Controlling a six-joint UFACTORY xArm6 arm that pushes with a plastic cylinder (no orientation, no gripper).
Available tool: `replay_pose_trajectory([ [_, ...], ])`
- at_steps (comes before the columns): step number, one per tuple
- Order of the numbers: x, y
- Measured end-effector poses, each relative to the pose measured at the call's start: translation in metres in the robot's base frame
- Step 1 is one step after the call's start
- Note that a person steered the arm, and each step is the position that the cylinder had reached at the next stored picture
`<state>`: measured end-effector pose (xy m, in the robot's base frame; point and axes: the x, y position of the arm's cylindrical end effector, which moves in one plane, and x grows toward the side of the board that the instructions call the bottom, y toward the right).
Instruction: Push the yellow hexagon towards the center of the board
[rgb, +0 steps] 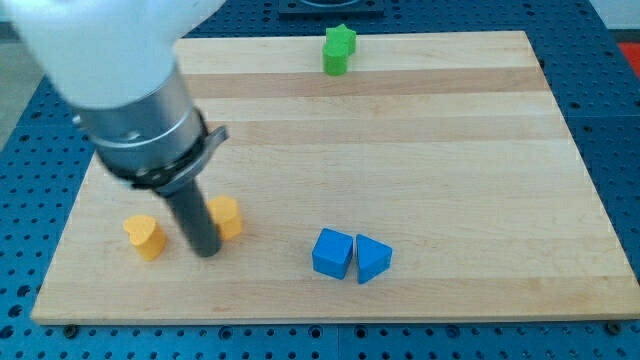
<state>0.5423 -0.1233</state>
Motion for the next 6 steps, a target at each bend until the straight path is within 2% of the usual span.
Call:
replay_pose_trajectory([
  [1, -0.029, 0.026],
  [2, -0.037, 0.015],
  [3, -0.025, -0.018],
  [4, -0.047, -0.031],
  [5, -0.068, 0.003],
  [6, -0.073, 0.074],
])
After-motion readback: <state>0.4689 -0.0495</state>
